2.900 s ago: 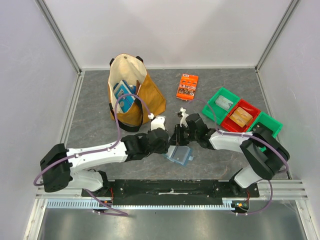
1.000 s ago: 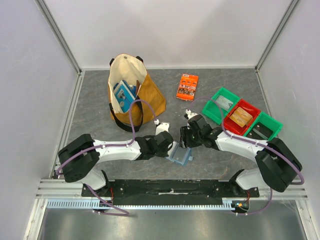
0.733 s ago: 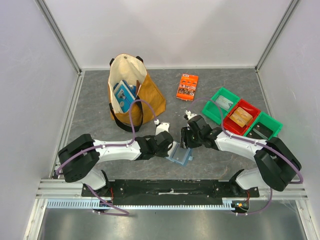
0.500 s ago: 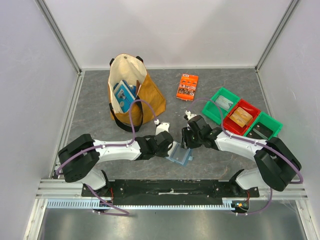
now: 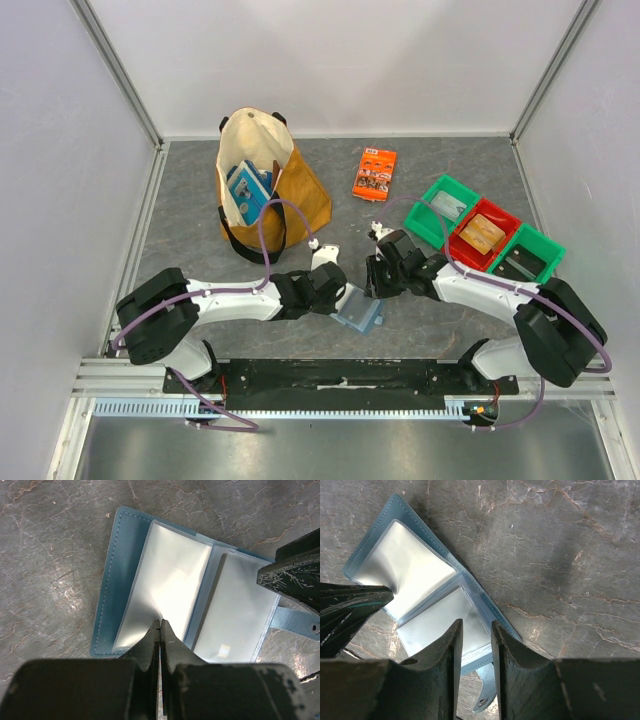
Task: Take the credit cards out of the card holder
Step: Open the card holder at the center of the board.
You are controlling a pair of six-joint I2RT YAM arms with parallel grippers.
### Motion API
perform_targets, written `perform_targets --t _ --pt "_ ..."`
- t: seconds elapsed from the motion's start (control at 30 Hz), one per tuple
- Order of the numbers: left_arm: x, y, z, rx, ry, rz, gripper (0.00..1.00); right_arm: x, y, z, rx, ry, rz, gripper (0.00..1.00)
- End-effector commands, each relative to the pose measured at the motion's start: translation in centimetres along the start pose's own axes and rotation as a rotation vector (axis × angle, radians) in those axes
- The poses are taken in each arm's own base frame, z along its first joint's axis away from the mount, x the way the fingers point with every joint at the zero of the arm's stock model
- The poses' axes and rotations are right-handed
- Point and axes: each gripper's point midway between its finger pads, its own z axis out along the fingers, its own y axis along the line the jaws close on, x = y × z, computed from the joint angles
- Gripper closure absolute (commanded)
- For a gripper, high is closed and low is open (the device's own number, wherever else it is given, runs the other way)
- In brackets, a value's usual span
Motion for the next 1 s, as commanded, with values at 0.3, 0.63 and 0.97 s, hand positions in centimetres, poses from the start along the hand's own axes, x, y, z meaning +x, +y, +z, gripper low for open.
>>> perform_targets --t 0.3,0.63,0.97 --pt "-0.5 -0.7 0.0 0.024 -0.017 -0.039 0.98 -2.9 2.1 -1.1 -0.063 -0.053 -0.046 0.64" --pt "-0.6 -0.6 -0.3 0.033 -0.024 -0.056 0.98 -3.6 4.3 -1.0 -0.165 -0.052 -0.024 0.72" --pt "-1.0 -0.3 -1.3 0.057 -0.057 -0.139 0.98 -4.3 6.1 0.3 -0.255 -0.056 0.025 0.71"
